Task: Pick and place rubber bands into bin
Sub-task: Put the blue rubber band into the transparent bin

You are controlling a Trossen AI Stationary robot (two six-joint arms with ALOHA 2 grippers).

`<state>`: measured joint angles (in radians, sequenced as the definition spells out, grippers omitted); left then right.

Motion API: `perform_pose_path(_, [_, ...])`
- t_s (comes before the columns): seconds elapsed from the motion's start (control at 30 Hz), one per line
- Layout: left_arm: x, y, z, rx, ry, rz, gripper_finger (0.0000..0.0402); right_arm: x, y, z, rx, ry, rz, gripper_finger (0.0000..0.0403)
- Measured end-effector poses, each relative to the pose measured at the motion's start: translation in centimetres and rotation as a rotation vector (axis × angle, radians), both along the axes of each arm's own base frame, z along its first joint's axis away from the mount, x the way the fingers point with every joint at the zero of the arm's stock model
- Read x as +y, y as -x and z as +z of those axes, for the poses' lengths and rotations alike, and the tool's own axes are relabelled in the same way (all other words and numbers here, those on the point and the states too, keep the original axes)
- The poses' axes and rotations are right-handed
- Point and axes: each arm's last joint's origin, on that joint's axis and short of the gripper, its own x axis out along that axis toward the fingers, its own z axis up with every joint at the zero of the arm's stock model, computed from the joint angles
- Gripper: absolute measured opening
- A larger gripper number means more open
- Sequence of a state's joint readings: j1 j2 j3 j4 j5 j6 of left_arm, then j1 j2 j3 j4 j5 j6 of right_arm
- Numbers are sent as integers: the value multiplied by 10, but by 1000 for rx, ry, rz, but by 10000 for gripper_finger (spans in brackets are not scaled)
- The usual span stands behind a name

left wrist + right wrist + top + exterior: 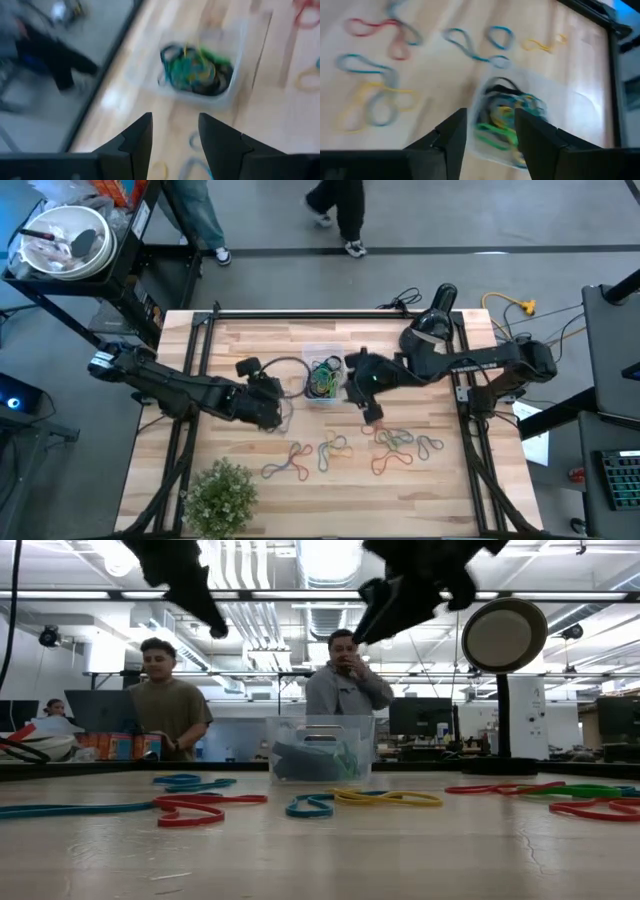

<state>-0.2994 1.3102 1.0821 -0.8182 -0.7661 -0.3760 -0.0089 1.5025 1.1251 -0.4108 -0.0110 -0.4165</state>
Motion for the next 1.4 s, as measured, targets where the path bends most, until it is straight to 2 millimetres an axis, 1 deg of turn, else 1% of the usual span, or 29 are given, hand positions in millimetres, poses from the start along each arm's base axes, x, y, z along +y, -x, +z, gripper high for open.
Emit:
perform_pose_path(0.1, [12,1,-5,48,148,35,144,21,10,0,36,-56,74,154])
perform_pose_path(0.17, [18,-3,-8,59,262,46,144,34,18,0,48,-102,119,150])
perform_pose_path(0.23, [21,-7,-14,91,332,46,144,47,25,-1,63,-131,154,147])
perform_pose_path(0.37, [18,-17,-33,204,361,42,144,68,39,-11,103,-162,191,142])
perform_pose_path(0.5, [18,-21,-53,344,367,64,144,81,53,-23,142,-193,203,137])
perform_pose_path(0.67, [24,-26,-67,430,399,91,144,91,69,-36,179,-244,180,132])
perform_pose_path(0.87, [31,-29,-76,475,385,80,144,96,87,-54,158,-293,168,134])
perform_pose_path(1.0, [35,-31,-81,502,400,65,144,98,95,-63,145,-320,160,130])
perform_pose_path(1.17, [38,-30,-96,510,460,15,144,100,103,-73,128,-339,170,127])
perform_pose_path(1.4, [45,-21,-116,568,484,23,144,101,106,-81,124,-330,170,124])
